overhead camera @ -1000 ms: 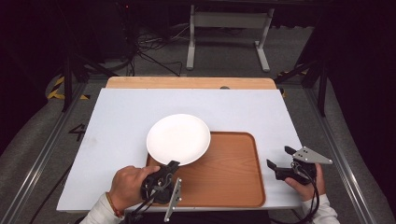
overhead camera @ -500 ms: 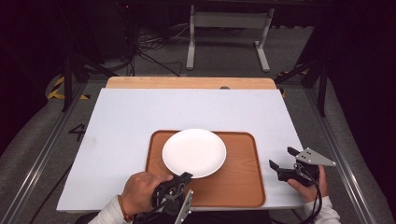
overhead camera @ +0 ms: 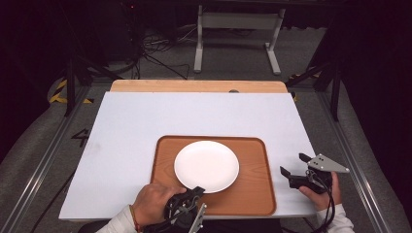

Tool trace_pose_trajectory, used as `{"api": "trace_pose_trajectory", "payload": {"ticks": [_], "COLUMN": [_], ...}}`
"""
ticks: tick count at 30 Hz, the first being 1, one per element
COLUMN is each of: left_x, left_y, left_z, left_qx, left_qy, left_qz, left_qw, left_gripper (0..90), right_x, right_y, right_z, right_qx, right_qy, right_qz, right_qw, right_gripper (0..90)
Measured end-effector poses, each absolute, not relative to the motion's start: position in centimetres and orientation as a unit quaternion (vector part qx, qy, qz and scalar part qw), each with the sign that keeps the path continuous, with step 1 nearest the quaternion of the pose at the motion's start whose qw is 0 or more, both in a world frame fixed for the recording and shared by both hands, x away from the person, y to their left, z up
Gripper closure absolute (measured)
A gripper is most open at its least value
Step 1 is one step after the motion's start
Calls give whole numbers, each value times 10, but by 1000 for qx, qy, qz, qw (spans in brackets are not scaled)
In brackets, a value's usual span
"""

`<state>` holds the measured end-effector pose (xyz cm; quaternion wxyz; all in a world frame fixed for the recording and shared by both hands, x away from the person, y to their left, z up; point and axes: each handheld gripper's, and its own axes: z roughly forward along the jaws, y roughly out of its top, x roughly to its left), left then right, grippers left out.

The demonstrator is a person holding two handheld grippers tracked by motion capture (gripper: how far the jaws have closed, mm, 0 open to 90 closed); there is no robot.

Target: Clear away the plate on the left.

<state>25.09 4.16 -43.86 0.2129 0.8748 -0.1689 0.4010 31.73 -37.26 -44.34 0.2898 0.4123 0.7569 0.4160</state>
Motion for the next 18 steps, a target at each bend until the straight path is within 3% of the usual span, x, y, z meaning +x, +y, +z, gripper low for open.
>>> {"api": "trace_pose_trajectory", "payload": {"ticks": [14,18], "left_x": [259,263], "left_y": [42,42], "left_z": [-442,-444], "left_qx": [877,888], "left_qy": [-157,-153], "left_qz": [381,352], "left_qw": [249,254], "left_gripper": [866,848], "right_x": [317,317], "right_y": [-371,-371], "right_z": [-444,-445], "right_qx": [405,403], "right_qy": [760,761], "right_qz": [417,419], "right_qw": [289,289], "right_gripper": [112,113]}}
